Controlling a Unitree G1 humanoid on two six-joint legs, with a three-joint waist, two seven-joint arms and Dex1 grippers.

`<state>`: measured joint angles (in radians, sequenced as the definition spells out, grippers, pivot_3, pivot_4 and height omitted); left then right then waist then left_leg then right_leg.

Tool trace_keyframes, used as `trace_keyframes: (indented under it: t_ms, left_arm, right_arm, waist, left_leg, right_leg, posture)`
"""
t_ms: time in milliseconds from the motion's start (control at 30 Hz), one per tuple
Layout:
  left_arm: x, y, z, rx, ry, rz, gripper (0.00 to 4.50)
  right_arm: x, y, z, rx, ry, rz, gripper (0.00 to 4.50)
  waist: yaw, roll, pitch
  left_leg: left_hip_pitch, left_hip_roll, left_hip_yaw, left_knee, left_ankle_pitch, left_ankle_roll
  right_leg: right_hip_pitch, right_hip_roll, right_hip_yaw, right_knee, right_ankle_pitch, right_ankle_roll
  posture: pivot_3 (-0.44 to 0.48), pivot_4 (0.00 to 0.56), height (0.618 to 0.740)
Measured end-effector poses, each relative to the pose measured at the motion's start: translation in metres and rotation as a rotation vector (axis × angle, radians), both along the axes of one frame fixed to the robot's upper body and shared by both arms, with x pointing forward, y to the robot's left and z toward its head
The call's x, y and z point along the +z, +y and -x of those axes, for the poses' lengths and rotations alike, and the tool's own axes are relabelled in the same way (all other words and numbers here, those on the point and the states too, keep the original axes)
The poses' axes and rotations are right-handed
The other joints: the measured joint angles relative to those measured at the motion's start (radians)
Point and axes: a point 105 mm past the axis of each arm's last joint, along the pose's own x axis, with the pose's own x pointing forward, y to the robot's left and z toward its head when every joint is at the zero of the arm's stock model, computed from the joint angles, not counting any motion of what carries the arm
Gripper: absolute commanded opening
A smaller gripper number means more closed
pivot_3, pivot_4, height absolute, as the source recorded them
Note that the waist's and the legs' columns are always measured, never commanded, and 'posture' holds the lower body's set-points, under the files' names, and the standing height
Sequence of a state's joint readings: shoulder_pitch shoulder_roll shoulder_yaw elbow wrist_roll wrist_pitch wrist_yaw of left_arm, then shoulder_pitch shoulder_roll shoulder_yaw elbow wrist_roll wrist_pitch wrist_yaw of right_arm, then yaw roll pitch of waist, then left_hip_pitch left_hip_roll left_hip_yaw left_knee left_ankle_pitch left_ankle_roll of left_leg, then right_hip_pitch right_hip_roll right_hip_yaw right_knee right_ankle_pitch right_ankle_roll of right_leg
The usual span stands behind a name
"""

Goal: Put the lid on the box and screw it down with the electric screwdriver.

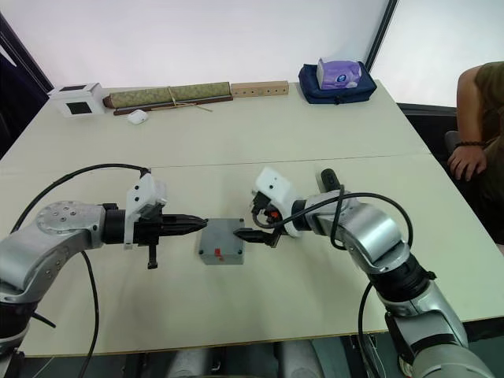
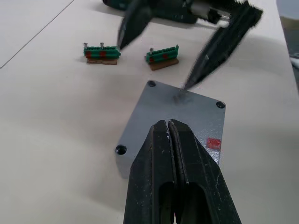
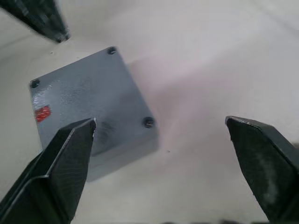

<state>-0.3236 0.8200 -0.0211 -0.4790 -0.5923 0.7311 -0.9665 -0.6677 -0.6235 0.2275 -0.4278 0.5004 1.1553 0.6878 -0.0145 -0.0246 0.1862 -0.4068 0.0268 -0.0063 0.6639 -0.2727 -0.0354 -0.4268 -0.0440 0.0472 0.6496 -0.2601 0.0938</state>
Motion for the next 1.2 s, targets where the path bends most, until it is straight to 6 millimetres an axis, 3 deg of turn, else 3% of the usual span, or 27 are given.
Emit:
trace_keyframes:
  t_ms: [167,333,433,500,667,833,1067,1200]
  left_arm:
    - [0.014,-0.010,-0.001,-0.046,-0.045,0.025,0.00]
    - [0.019,-0.022,0.000,-0.100,-0.060,0.052,0.00]
    - [0.026,-0.032,0.001,-0.149,-0.090,0.084,0.00]
    - [0.028,-0.038,0.001,-0.176,-0.106,0.094,0.00]
    - [0.029,-0.043,0.000,-0.194,-0.115,0.117,0.00]
    - [0.030,-0.044,0.000,-0.195,-0.124,0.123,0.00]
    - [0.030,-0.044,0.001,-0.181,-0.132,0.125,0.00]
    - [0.031,-0.045,0.001,-0.171,-0.144,0.126,0.00]
  right_arm:
    - [0.038,-0.050,-0.013,-0.185,-0.052,0.071,4.48]
    - [0.030,-0.081,-0.012,-0.270,0.048,0.181,4.48]
    - [0.028,-0.128,-0.021,-0.484,0.200,0.303,4.48]
    - [0.026,-0.142,-0.026,-0.570,0.262,0.329,4.48]
    - [-0.002,-0.151,-0.031,-0.631,0.424,0.395,4.48]
    - [-0.008,-0.154,-0.038,-0.646,0.476,0.399,4.48]
    - [-0.034,-0.139,-0.042,-0.595,0.568,0.429,4.48]
    - [-0.038,-0.140,-0.045,-0.601,0.558,0.448,3.50]
  waist:
    - [0.001,0.000,0.000]
    - [-0.004,0.001,0.000]
    - [-0.002,0.002,0.001]
    - [-0.005,0.001,0.001]
    - [-0.006,0.002,0.001]
    - [-0.004,0.002,0.001]
    - [-0.005,0.003,0.002]
    - [-0.004,0.003,0.001]
  left_leg:
    - [0.000,0.000,0.000,0.000,0.000,0.000]
    - [0.000,0.000,0.000,0.000,0.000,0.000]
    - [0.000,-0.001,0.001,0.001,0.000,0.000]
    - [0.000,-0.001,0.001,0.001,0.000,0.000]
    - [-0.001,0.000,0.001,0.001,0.000,0.000]
    - [-0.001,-0.001,0.001,0.001,0.000,0.000]
    - [-0.001,0.000,0.001,0.001,0.000,0.000]
    - [-0.001,-0.001,0.001,0.001,0.000,0.000]
  right_leg:
    - [0.000,0.000,0.000,0.000,0.000,0.000]
    - [0.000,0.000,0.000,0.000,0.000,0.000]
    - [0.000,-0.001,0.001,0.000,0.000,0.000]
    - [0.000,0.000,0.001,-0.001,0.000,0.000]
    - [-0.001,0.001,0.001,0.000,0.000,0.000]
    - [-0.001,0.000,0.001,0.000,0.000,0.000]
    - [-0.001,0.000,0.001,0.000,0.000,0.000]
    - [-0.001,0.000,0.001,0.000,0.000,0.000]
  posture:
    - [0.000,0.150,0.740]
    - [0.000,0.150,0.740]
    - [0.000,0.150,0.740]
    - [0.000,0.150,0.740]
    - [0.000,0.150,0.740]
    - [0.000,0.150,0.740]
    - [0.000,0.150,0.740]
    - [0.000,0.150,0.740]
